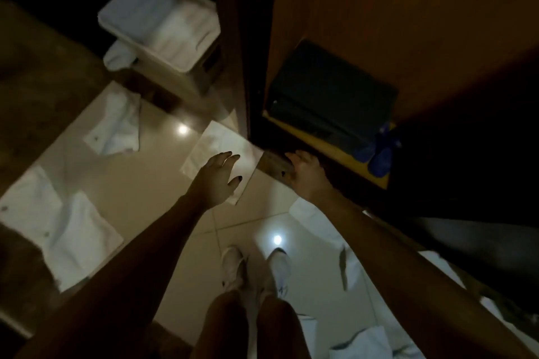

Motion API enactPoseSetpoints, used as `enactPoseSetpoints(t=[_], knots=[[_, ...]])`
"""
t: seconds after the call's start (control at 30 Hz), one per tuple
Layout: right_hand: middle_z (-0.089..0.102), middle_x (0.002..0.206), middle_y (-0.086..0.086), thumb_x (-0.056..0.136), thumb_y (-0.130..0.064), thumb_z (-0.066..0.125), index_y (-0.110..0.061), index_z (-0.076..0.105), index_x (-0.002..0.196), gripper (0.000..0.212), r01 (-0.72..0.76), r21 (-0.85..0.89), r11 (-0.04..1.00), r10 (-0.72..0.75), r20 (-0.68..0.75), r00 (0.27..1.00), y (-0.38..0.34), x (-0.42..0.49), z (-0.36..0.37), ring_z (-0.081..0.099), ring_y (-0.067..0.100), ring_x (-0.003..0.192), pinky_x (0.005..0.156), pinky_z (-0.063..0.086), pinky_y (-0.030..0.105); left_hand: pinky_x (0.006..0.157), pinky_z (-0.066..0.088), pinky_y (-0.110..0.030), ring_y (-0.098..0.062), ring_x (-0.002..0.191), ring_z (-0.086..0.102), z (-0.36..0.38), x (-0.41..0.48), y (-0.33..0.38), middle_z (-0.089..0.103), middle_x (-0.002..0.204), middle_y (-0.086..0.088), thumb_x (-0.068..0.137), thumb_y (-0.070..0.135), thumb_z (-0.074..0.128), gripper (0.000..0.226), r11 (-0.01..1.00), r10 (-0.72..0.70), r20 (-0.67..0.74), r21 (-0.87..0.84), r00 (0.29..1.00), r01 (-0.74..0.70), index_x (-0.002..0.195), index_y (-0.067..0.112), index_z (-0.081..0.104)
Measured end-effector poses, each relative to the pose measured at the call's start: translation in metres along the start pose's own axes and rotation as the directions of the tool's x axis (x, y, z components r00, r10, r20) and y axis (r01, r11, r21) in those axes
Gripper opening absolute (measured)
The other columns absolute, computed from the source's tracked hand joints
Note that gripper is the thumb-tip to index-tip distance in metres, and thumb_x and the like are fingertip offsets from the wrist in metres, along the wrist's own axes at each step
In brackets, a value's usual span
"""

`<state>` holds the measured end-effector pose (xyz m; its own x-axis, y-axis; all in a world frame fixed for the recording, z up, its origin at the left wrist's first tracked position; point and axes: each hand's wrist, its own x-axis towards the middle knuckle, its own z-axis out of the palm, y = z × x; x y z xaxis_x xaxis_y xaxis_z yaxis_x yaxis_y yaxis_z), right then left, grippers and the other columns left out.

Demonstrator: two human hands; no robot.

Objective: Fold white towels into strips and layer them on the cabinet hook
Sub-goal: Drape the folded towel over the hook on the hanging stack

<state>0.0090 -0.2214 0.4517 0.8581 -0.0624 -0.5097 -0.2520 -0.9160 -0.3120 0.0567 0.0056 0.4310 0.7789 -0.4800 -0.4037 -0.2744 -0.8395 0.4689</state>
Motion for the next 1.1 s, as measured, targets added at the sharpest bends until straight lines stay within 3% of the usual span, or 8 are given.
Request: enactPoseSetpoints(t=[0.1,0.27,0.53,0.63,0.77,0.93,1.03,1.1], knots=[[0.038,0.152,0.010,0.099,-0.029,0.052,-0.014,0.036,0.149,0.054,0.050,0.027,0.998,-0.052,0.066,0.996,-0.002,0.051,0.084,0.035,0.028,0.138,0.109,0.029,0.033,0.114,0.027,-0.037,-0.028,0.142,0.029,0.069,0.013,-0.057,0.034,0.153,-0.014,0.098,0.029,0.055,0.058,0.997,-0.070,0.011,-0.028,0.998,0.070,0.148,0.008,0.035],[0.027,0.158,0.010,0.101,-0.031,0.051,-0.014,0.029,0.152,0.059,0.056,0.053,0.997,-0.065,0.187,0.980,0.015,0.141,0.209,0.024,0.028,0.146,0.118,0.022,0.039,0.111,0.032,-0.041,-0.029,0.139,0.031,0.187,0.052,-0.148,0.036,0.151,-0.014,0.098,0.033,0.054,0.058,0.992,-0.127,0.080,-0.002,0.989,0.128,0.148,0.011,0.035],[0.028,0.158,0.009,0.099,-0.022,0.054,-0.019,0.035,0.151,0.055,0.195,-0.094,0.976,-0.182,0.133,0.974,0.073,0.284,0.341,0.026,0.025,0.144,0.112,0.019,0.027,0.106,0.036,-0.041,-0.032,0.134,0.037,0.332,0.168,-0.251,0.041,0.146,-0.014,0.098,0.028,0.052,0.047,0.978,-0.173,-0.042,-0.124,0.984,0.166,0.140,0.009,0.045],[0.036,0.154,0.009,0.101,-0.019,0.049,-0.019,0.041,0.148,0.047,0.245,-0.097,0.965,-0.238,0.074,0.968,0.095,0.317,0.375,0.033,0.025,0.140,0.109,0.022,0.025,0.091,0.041,-0.042,-0.033,0.119,0.047,0.373,0.200,-0.269,0.052,0.131,-0.013,0.097,0.027,0.051,0.035,0.998,-0.061,-0.116,-0.012,0.991,0.060,0.126,0.009,0.058],[0.046,0.145,0.013,0.099,-0.019,0.055,-0.011,0.051,0.141,0.043,0.248,-0.063,0.967,-0.252,-0.076,0.965,0.116,0.358,0.402,0.039,0.030,0.132,0.106,0.027,0.031,0.077,0.041,-0.040,-0.033,0.098,0.053,0.411,0.226,-0.284,0.059,0.108,-0.012,0.097,0.030,0.052,0.027,0.995,-0.036,-0.322,0.079,0.946,0.064,0.104,0.008,0.065],[0.049,0.139,0.012,0.097,-0.023,0.058,-0.009,0.053,0.137,0.043,0.245,-0.144,0.959,-0.272,-0.221,0.937,0.136,0.387,0.419,0.040,0.033,0.129,0.106,0.032,0.043,0.075,0.038,-0.038,-0.029,0.091,0.050,0.446,0.238,-0.277,0.056,0.103,-0.007,0.090,0.054,0.054,0.041,0.988,-0.015,-0.451,0.131,0.893,0.083,0.101,0.015,0.062],[0.053,0.129,0.014,0.092,-0.023,0.065,-0.005,0.058,0.128,0.040,0.259,-0.029,0.965,-0.255,-0.305,0.918,0.141,0.392,0.426,0.044,0.032,0.122,0.102,0.034,0.039,0.080,0.036,-0.040,-0.027,0.097,0.045,0.459,0.239,-0.275,0.052,0.108,-0.004,0.084,0.064,0.059,0.049,0.985,-0.034,-0.468,0.133,0.883,0.109,0.104,0.019,0.058],[0.051,0.127,0.015,0.093,-0.022,0.065,-0.005,0.056,0.130,0.042,0.226,0.075,0.971,-0.190,-0.325,0.926,0.140,0.388,0.431,0.046,0.029,0.118,0.100,0.035,0.035,0.080,0.034,-0.039,-0.028,0.098,0.044,0.461,0.239,-0.271,0.050,0.108,-0.005,0.084,0.058,0.062,0.042,0.979,-0.045,-0.488,0.152,0.872,0.136,0.104,0.021,0.057]])
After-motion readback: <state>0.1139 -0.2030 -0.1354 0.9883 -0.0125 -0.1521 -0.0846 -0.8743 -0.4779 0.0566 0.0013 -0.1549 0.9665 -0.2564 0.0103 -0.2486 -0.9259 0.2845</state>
